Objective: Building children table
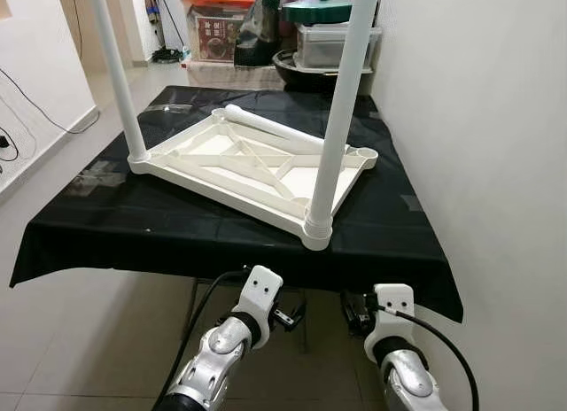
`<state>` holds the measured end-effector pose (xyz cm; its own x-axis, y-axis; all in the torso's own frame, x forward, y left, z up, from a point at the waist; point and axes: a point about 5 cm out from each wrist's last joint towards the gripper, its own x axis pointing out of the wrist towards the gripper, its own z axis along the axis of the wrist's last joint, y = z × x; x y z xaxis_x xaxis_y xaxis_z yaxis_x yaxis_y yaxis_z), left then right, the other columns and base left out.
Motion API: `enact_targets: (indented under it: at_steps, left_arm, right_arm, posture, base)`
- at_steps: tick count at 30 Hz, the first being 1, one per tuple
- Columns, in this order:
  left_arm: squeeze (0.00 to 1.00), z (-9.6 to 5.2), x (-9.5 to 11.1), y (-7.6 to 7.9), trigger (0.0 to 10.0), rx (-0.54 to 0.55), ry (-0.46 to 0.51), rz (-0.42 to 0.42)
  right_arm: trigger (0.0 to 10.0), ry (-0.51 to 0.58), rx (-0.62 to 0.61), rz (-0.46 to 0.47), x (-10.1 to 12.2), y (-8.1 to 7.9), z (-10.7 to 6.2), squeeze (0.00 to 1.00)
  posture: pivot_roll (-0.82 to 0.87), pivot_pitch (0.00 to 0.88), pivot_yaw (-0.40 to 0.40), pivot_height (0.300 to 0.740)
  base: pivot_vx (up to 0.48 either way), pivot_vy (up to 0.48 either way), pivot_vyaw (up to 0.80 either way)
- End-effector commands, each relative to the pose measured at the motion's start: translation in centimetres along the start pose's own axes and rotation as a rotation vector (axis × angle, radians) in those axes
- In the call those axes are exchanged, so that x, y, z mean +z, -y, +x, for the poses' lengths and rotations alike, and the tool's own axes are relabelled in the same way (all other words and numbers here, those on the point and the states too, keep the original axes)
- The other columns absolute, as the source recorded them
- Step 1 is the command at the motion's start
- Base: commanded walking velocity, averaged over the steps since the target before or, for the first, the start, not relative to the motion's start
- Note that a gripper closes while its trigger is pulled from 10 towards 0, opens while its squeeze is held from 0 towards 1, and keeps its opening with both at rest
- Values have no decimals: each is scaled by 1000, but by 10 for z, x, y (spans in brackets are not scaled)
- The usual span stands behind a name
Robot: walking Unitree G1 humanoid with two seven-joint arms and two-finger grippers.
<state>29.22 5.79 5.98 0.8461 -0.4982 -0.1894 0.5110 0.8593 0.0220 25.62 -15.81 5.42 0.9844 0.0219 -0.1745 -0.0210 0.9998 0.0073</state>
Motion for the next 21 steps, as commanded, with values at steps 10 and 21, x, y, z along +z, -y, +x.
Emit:
enact_targets:
  at_steps: [10,21]
  left_arm:
    - [0,4,13,-3,10000,1,58,25]
    - [0,-5,29,-22,10000,151,171,43]
  right_arm:
    - [10000,57,-31,27,12,5,4,0]
    - [10000,141,-137,22,24,14,-1,0]
  posture:
    - [101,0,-72,740]
    - [109,0,-70,740]
  base:
    - [0,0,0]
    - [0,0,0]
